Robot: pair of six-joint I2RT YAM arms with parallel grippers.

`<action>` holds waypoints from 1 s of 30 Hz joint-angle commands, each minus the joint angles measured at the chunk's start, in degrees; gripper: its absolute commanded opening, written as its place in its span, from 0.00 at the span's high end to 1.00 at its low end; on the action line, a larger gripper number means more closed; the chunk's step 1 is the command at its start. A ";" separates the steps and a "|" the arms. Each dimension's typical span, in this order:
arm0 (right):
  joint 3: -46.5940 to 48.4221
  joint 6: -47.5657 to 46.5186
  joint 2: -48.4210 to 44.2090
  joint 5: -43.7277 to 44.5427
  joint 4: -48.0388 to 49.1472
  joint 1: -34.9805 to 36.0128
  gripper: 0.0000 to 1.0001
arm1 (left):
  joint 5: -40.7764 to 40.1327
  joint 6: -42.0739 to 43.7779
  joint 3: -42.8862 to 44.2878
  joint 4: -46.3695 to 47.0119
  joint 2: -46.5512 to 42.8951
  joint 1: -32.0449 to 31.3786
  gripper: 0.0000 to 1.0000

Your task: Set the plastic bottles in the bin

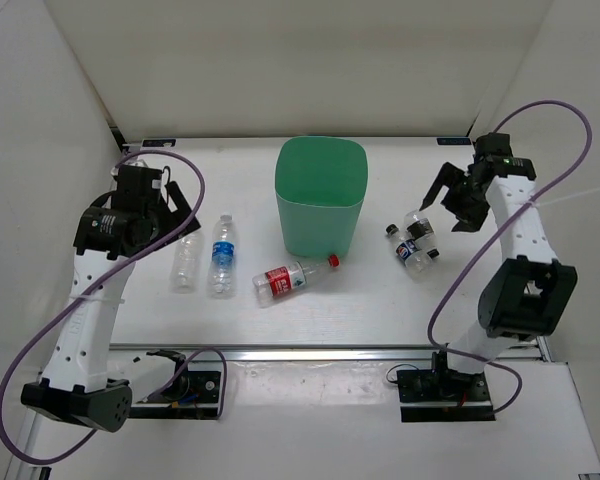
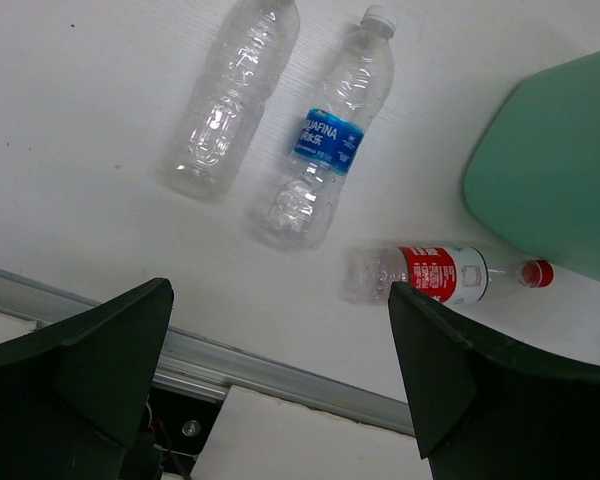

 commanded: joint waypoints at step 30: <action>15.52 -1.61 25.73 5.25 5.54 -0.20 0.53 | -2.67 0.49 -3.39 0.43 9.25 -0.27 0.00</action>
